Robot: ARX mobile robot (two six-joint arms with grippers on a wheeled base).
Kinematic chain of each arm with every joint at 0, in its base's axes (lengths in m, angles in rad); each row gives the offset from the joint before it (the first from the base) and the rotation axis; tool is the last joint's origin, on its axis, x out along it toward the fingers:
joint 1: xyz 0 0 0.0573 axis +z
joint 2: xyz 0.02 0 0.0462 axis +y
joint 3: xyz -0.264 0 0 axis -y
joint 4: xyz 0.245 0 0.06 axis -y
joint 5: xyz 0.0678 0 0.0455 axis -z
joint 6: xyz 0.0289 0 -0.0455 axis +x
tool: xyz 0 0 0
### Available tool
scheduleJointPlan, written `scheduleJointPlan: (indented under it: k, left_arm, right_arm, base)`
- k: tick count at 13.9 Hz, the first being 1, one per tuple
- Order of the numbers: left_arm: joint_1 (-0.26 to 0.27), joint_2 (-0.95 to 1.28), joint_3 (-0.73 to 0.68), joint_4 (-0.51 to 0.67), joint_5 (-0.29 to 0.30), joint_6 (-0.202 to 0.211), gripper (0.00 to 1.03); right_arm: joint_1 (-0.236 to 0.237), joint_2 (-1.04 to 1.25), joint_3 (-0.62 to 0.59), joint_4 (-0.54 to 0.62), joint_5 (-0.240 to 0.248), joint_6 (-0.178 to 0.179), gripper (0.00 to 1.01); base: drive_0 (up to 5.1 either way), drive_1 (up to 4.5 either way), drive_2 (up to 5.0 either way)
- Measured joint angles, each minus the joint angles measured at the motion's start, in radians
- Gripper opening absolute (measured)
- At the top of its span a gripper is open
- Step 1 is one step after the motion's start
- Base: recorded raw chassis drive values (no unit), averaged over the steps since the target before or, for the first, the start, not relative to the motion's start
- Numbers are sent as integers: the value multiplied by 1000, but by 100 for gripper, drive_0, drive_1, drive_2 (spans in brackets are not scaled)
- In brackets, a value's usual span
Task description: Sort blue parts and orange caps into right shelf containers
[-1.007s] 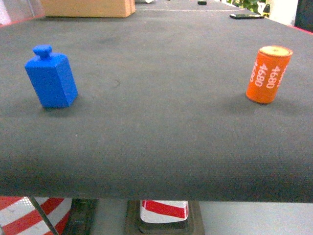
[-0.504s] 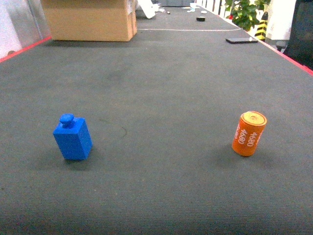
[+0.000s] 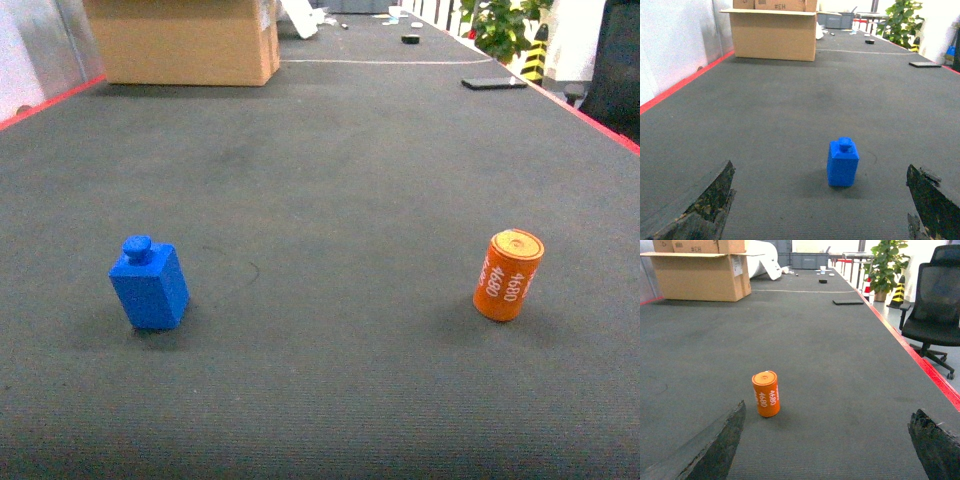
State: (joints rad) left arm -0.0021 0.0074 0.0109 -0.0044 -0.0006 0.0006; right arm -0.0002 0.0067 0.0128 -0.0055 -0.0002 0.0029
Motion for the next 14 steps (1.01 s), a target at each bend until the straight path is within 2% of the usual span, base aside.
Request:
scheduleJointPlan:
  k: [14]
  left_arm:
    - [0, 0, 0, 0, 0, 0, 98]
  right_arm:
    - [0, 0, 0, 0, 0, 0, 98]
  base:
    - [0, 0, 0]
